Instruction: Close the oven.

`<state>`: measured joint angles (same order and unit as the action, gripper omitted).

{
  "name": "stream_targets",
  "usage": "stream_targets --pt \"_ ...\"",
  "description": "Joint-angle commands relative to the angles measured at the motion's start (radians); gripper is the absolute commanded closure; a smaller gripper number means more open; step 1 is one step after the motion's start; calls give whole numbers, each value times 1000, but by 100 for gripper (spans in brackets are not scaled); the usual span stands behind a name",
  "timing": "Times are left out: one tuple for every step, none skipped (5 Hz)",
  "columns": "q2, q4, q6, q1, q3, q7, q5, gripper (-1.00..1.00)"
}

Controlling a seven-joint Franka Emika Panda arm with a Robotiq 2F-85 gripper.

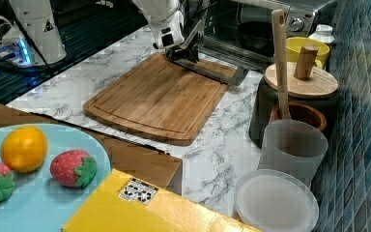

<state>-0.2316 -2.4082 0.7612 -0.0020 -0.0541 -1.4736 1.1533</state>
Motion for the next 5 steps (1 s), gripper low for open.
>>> stream_targets --pt "59 108 128 74 61 56 133 100" --pt "89 104 79 57 79 54 149 100" --pt "133 99 42 65 97 48 151 100" --pt "182 104 37 90 127 64 134 100" --pt "213 130 51 125 156 104 88 100"
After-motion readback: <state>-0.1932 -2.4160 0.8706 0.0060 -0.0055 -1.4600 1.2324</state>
